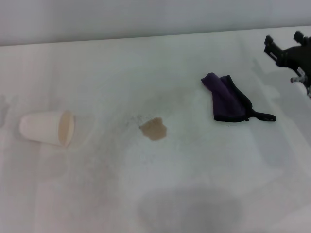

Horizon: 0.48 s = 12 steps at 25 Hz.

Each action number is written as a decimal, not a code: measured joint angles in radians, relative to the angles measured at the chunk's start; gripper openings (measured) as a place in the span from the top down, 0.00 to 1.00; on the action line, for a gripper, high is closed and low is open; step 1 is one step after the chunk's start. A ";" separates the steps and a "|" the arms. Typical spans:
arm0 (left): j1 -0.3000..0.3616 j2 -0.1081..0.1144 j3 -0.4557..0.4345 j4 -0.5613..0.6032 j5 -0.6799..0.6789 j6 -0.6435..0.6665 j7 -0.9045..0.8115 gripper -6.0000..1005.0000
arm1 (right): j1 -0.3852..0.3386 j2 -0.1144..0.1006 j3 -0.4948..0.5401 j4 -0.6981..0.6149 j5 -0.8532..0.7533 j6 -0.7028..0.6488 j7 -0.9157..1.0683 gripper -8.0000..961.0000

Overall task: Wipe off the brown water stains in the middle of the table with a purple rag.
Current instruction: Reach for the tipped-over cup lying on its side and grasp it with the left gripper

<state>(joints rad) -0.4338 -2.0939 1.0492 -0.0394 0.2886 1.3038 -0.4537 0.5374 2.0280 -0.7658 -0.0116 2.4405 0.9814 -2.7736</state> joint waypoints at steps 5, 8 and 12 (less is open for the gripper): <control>-0.004 0.000 0.000 -0.003 -0.010 -0.040 -0.002 0.13 | -0.015 -0.003 0.002 -0.034 0.026 0.024 0.003 0.09; -0.016 0.001 0.001 -0.003 -0.008 -0.080 -0.018 0.12 | -0.019 -0.004 0.004 -0.049 0.036 0.026 0.003 0.09; -0.041 0.001 0.000 0.001 -0.015 -0.119 -0.043 0.13 | -0.020 -0.008 0.017 -0.054 0.062 0.026 0.003 0.09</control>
<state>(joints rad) -0.4752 -2.0928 1.0492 -0.0384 0.2740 1.1848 -0.4966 0.5177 2.0198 -0.7485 -0.0654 2.5023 1.0073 -2.7703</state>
